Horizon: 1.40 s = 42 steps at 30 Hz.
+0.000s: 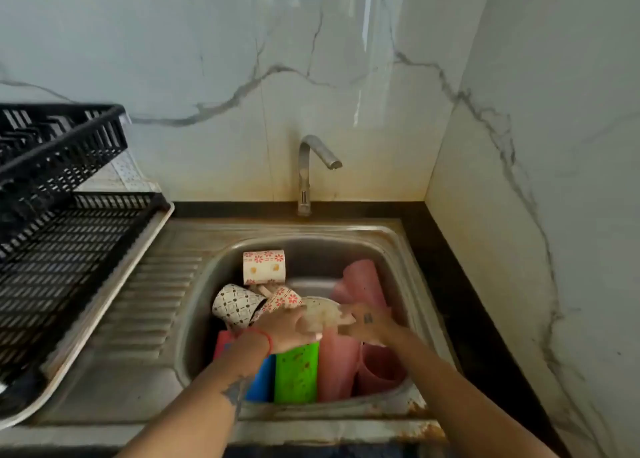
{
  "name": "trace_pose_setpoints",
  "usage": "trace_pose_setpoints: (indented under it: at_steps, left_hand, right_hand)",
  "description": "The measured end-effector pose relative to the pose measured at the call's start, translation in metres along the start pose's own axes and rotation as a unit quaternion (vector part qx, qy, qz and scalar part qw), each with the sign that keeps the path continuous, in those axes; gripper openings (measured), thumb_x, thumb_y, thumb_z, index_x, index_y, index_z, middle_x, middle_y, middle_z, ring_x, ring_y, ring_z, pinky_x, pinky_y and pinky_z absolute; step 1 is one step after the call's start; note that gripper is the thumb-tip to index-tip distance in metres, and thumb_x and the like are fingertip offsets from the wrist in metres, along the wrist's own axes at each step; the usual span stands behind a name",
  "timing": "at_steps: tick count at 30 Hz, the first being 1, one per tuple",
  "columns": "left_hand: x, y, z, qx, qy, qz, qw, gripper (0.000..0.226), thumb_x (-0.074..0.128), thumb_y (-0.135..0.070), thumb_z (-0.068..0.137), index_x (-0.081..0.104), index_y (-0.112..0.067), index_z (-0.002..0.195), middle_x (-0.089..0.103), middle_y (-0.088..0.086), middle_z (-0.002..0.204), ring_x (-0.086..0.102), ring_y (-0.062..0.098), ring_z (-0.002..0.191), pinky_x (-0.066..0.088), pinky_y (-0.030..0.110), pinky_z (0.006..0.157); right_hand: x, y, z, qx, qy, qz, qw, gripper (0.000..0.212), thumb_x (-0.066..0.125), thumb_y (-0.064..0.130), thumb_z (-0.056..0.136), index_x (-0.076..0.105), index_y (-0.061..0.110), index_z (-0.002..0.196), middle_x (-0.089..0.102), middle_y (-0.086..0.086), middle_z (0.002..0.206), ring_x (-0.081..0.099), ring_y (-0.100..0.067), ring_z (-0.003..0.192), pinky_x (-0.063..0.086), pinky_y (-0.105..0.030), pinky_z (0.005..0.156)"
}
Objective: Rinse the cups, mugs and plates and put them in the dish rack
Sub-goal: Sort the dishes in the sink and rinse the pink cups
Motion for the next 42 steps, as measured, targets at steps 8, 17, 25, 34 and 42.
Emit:
trace_pose_setpoints:
  at_steps: [8,17,25,34,42]
  left_hand:
    - [0.033,0.004,-0.008,-0.002,0.031,0.065,0.997,0.066,0.044,-0.065,0.089,0.042,-0.028,0.143,0.022,0.008,0.159,-0.009,0.028,0.148,-0.004,0.048,0.119]
    - [-0.044,-0.026,0.01,0.022,-0.043,-0.453,0.89,0.11,0.084,-0.025,0.071,0.009,-0.028,0.152,0.045,0.003,0.142,0.048,0.019,0.127,0.042,0.039,0.106]
    - [-0.132,0.009,0.025,0.026,-0.193,-0.541,0.818,0.113,0.087,-0.016,0.063,0.016,-0.03,0.15,0.048,0.003,0.135,0.052,0.022,0.119,0.047,0.047,0.1]
    - [-0.141,0.067,0.033,0.013,-0.245,-0.519,0.819,0.114,0.089,-0.02,0.058,0.02,-0.032,0.149,0.046,-0.002,0.133,0.05,0.02,0.117,0.051,0.035,0.085]
    - [-0.132,0.087,0.043,0.002,-0.238,-0.531,0.813,0.115,0.09,-0.023,0.055,0.023,-0.034,0.147,0.051,0.0,0.13,0.055,0.022,0.112,0.054,0.041,0.082]
  right_hand:
    - [0.026,-0.001,0.005,0.017,0.112,0.013,0.993,0.032,0.063,0.029,0.088,0.042,0.028,0.065,0.048,0.008,0.078,0.045,-0.014,0.086,0.034,-0.023,0.066]
    - [-0.075,0.072,0.023,-0.095,-0.012,0.046,0.994,0.02,0.063,0.018,0.085,0.054,0.019,0.068,0.055,0.006,0.071,0.052,-0.015,0.076,0.039,-0.034,0.068]
    - [-0.14,0.109,0.06,-0.146,-0.243,0.342,0.896,0.005,0.063,0.021,0.09,0.061,0.025,0.089,0.063,0.013,0.087,0.059,0.001,0.082,0.043,-0.013,0.068]
    - [-0.122,0.094,0.19,0.089,-0.206,0.064,0.972,0.049,0.044,0.044,0.098,0.034,0.009,0.13,0.059,-0.015,0.121,0.058,-0.033,0.108,0.039,-0.032,0.073]
    - [-0.121,0.095,0.209,0.094,-0.23,-0.056,0.967,0.036,0.033,0.026,0.103,0.033,0.01,0.136,0.063,-0.015,0.109,0.063,-0.032,0.099,0.043,-0.034,0.07]
Point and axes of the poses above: each hand's wrist, its own z-axis towards the middle knuckle, its own x-axis out of the palm, y = z × x, the point moved 8 cm from there along z, towards the middle knuckle
